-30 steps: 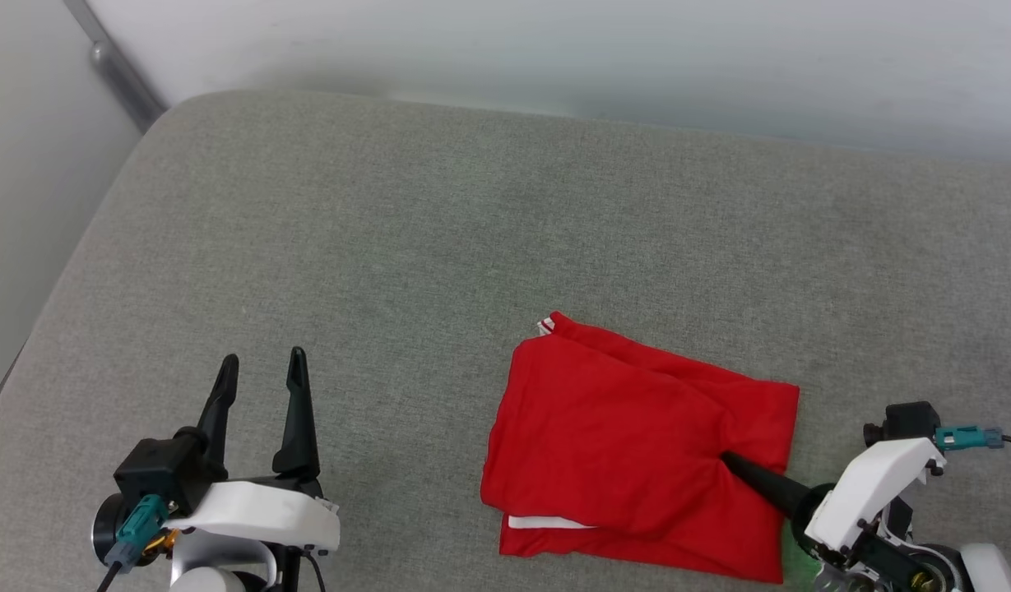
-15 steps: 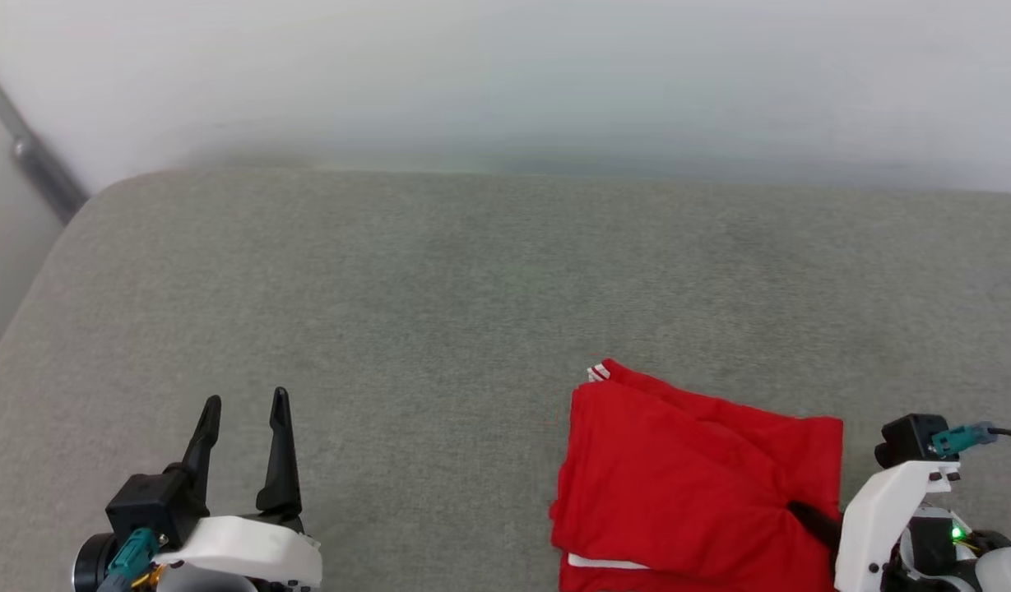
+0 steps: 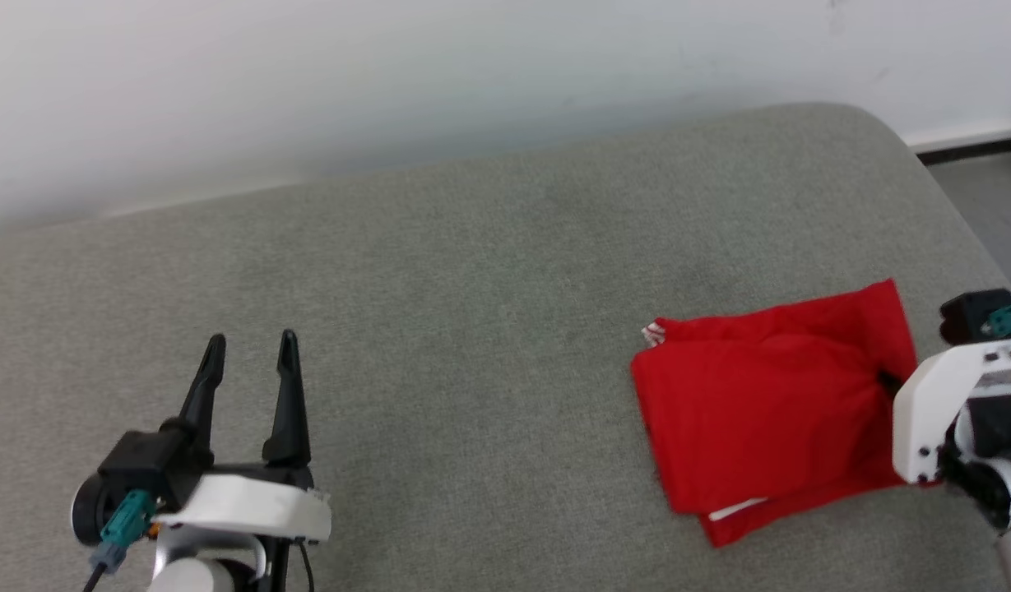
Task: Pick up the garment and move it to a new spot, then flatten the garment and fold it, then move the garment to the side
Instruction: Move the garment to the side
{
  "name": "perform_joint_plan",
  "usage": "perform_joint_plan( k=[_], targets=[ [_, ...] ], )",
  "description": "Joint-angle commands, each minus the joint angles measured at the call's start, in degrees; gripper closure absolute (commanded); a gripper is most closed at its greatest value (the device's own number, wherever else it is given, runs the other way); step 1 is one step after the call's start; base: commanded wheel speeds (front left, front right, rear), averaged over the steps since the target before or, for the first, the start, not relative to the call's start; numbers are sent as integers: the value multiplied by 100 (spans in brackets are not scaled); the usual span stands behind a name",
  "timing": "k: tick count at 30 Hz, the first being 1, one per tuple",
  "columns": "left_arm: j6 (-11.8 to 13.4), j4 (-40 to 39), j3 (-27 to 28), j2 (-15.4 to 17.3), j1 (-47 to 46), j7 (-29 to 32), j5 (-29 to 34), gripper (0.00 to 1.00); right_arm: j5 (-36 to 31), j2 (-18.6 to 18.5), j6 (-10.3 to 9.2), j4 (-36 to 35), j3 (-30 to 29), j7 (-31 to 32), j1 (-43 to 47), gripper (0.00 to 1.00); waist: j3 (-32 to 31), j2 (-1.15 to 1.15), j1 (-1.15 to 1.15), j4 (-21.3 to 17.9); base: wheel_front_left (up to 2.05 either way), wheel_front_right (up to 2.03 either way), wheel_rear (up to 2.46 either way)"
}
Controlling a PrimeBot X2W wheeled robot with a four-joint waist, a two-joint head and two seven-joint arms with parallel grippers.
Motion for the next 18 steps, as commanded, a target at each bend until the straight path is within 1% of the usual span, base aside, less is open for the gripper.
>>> perform_joint_plan(
  k=[1,4,11,15,18],
  targets=[
    [-56,-31,-45,54,-203,9,44,0,-122,-62,-5,114,-114,-144,-266,100,492,0,0,-357,0,0,0],
    [-162,-127,-157,92,-606,78,130,0,-461,-173,-6,436,-437,-484,-663,100,912,0,0,-420,0,0,0],
    [-375,-231,-299,187,-1400,217,233,0,-1258,-388,-6,1168,-1358,-1319,-1533,100,1810,0,0,-433,0,0,0],
    [-458,-302,-356,290,-1744,310,318,0,-1547,-404,-7,1559,-2003,-1797,-2008,100,2266,0,0,-408,0,0,0],
    [-558,-309,-425,338,-2012,364,379,0,-1819,-316,-6,1850,-2454,-2135,-2269,100,2489,0,0,-378,0,0,0]
  ],
)
